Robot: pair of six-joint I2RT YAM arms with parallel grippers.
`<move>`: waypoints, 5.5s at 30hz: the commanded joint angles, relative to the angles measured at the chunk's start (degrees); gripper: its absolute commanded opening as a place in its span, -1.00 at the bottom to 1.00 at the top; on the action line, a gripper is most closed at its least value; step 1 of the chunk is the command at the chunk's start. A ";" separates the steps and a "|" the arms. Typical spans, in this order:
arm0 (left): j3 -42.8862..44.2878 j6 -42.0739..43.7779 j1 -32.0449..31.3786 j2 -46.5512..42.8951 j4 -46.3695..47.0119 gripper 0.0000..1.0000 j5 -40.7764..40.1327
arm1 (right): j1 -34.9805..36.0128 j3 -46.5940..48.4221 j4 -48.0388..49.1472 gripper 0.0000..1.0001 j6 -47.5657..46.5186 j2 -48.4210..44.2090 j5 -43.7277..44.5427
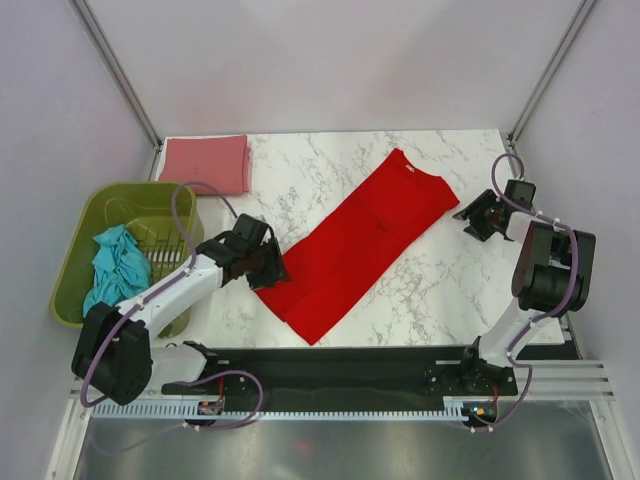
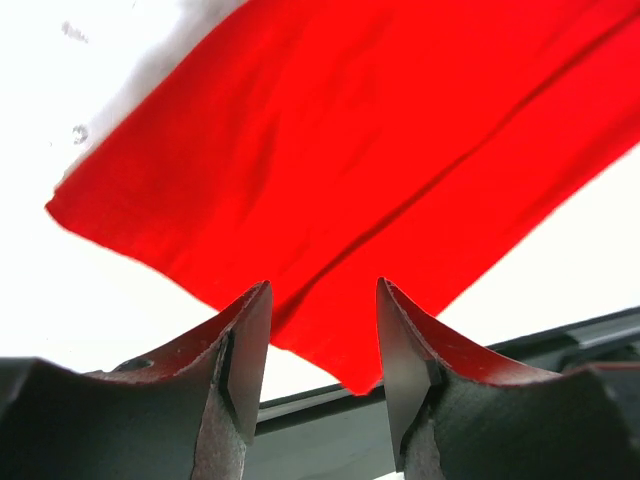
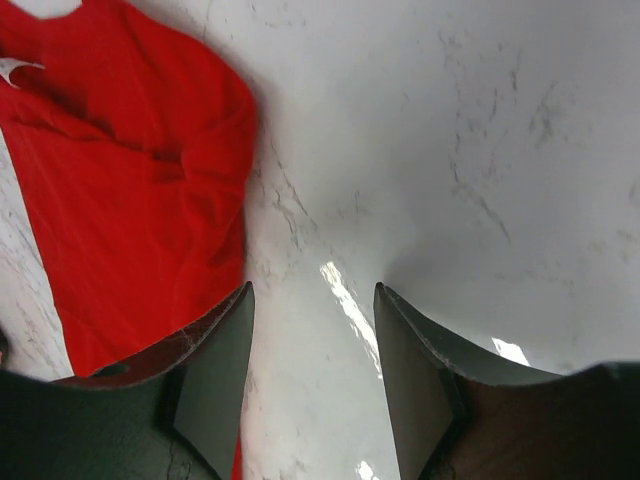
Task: Fold and stack the t-shirts
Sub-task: Fold the tshirt
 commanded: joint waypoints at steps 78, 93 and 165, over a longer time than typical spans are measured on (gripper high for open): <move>-1.87 6.03 -7.87 18.01 11.26 -0.95 10.17 | 6.50 11.62 -18.14 0.26 -10.41 -9.02 -2.94; -2.34 0.66 -8.67 3.50 11.62 -0.04 8.94 | 8.09 30.33 -10.30 0.22 -13.67 18.58 -12.70; 1.81 4.89 -9.98 21.95 19.88 -0.50 17.55 | 29.71 -30.30 -28.66 0.01 4.26 -39.59 6.73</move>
